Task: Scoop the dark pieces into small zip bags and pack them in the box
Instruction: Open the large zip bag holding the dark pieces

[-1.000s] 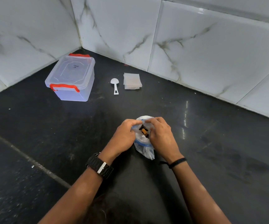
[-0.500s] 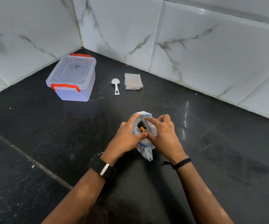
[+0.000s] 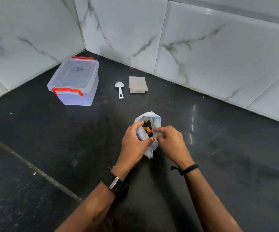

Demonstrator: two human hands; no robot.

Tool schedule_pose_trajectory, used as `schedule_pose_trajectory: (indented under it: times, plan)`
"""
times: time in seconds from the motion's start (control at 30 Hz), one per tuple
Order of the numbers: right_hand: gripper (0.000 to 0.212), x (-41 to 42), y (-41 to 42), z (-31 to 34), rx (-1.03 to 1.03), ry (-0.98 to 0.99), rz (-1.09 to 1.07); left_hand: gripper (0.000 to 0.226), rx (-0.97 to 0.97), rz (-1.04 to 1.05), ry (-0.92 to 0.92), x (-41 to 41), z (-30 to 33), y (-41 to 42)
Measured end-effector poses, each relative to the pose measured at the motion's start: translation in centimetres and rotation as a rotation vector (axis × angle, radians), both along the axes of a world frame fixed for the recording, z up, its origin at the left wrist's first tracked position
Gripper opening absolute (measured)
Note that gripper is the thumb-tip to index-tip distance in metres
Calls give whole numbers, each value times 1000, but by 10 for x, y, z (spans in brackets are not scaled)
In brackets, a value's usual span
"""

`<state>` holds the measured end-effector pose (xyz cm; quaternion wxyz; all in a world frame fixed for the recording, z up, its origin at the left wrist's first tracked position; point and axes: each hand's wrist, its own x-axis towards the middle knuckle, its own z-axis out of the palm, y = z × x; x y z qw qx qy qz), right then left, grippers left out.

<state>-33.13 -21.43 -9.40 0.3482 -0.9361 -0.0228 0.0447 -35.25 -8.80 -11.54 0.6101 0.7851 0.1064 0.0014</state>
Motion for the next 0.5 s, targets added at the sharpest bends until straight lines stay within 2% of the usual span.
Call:
schedule_pose_trajectory:
  times: [0.3, 0.5]
  plan:
    - [30, -1, 9, -11, 108, -57, -95, 79, -8, 12, -46, -1, 1, -2]
    - [43, 0, 7, -19, 315, -18, -167, 78, 20, 18, -76, 1, -3, -5]
